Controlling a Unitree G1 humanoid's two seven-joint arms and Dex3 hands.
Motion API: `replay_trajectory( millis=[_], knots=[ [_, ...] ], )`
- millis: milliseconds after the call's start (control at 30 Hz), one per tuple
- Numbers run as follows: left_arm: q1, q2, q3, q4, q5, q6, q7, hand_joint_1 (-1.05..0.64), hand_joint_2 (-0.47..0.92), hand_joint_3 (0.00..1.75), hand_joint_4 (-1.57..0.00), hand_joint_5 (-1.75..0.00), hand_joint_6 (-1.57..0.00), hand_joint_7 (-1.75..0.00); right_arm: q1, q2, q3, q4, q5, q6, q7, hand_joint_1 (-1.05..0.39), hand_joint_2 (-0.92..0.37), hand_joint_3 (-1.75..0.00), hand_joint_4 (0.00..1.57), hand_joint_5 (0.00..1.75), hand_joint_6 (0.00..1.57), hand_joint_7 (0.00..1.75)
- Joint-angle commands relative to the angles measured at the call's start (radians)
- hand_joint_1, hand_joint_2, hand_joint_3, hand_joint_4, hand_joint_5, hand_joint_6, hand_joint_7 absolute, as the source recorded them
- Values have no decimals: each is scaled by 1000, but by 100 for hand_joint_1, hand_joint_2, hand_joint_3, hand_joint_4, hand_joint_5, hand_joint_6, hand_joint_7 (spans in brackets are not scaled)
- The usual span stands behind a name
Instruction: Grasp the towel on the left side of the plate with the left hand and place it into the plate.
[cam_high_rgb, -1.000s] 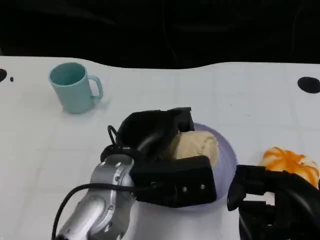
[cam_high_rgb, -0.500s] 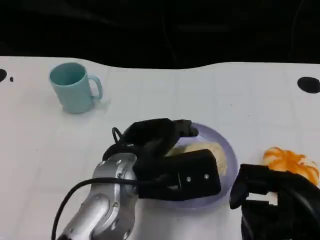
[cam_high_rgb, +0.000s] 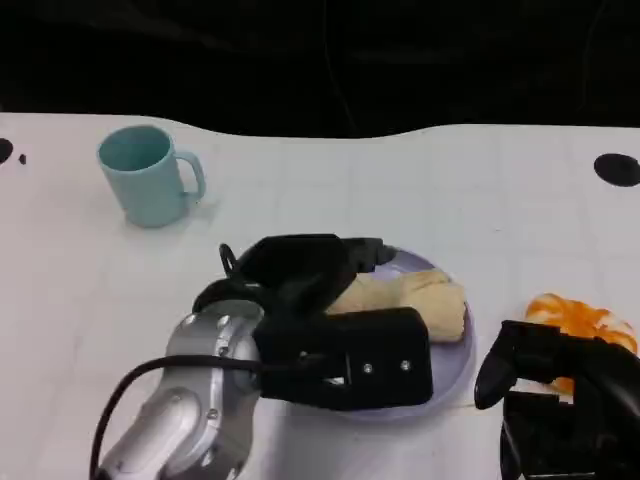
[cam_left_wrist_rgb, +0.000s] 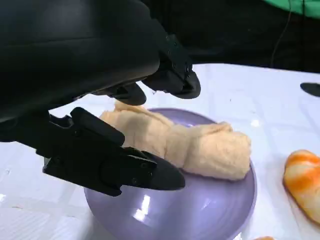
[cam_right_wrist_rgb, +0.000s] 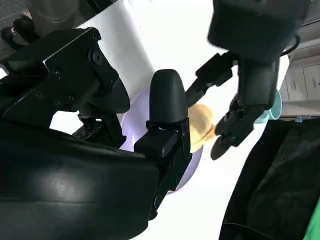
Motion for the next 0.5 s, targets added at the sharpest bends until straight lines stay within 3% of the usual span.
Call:
replay_trajectory(
  millis=[33,233,300,367,500],
  knots=[
    [36,46,84,-99,-83,6,-62,-64,92,24,-24,-24,-37,0,-8,-13,-4,-3,-12,14,-2,9,-50,-139,84,175,65,163],
    [110,107,246,-249,-304,-8,-147,-59,92,27,-22,-27,-35,0,-16,-12,-2,-2,-21,22,0,8,-49,-139,83,175,64,164],
    [143,126,307,-294,-385,-15,-163,-55,92,26,-21,-37,-37,-1,-17,-14,-3,-2,-25,24,4,8,-49,-139,83,175,64,164],
    [181,157,363,-341,-450,-23,-180,-53,92,29,-31,-54,-45,-4,-16,-17,-5,-3,-28,26,8,9,-49,-140,83,175,64,164],
    [259,192,453,-442,-565,9,-199,-50,92,29,-42,-65,-57,-9,-9,-17,-9,-16,-32,43,9,8,-46,-140,82,175,64,164]
  ],
)
